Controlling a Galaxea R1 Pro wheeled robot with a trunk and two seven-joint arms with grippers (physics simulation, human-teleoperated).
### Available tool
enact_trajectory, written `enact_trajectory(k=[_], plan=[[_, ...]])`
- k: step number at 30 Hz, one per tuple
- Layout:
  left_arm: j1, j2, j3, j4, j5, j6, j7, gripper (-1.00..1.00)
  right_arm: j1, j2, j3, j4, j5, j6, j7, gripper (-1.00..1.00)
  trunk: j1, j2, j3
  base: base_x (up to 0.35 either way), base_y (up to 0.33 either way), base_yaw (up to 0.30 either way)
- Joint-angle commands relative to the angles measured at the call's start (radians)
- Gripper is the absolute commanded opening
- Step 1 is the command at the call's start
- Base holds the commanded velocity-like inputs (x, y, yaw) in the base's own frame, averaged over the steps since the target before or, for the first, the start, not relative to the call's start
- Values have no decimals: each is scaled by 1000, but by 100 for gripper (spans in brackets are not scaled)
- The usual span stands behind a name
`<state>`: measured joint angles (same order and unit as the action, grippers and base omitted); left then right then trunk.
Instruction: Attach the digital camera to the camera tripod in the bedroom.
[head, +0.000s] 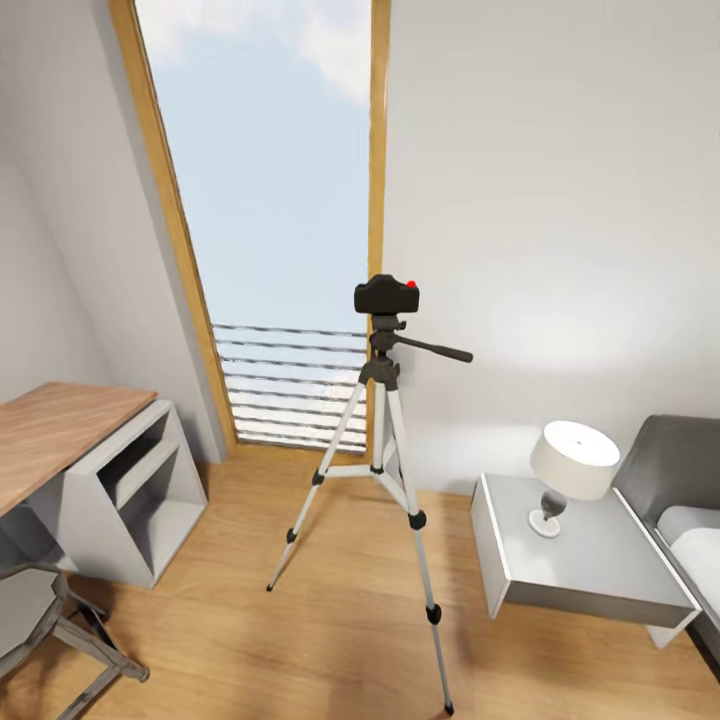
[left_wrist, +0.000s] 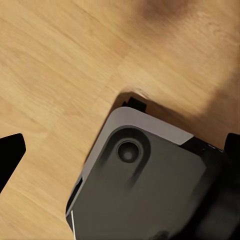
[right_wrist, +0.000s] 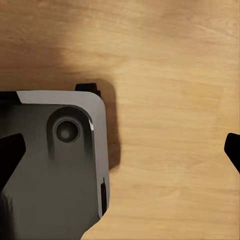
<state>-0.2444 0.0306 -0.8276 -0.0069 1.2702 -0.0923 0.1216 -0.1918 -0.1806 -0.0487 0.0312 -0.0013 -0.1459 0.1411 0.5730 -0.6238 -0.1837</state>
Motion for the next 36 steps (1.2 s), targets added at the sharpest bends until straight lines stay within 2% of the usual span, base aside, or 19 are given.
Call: enact_trajectory(k=[1, 36], plan=[[-1, 0, -8, -1, 7, -2, 4, 100, -1, 0, -5, 4, 0, -6, 5, 100, 0, -1, 0, 0, 0, 0], [-1, 0, -8, -1, 7, -2, 4, 100, -1, 1, -5, 3, -2, -9, 0, 100, 0, -1, 57, 0, 0, 0]])
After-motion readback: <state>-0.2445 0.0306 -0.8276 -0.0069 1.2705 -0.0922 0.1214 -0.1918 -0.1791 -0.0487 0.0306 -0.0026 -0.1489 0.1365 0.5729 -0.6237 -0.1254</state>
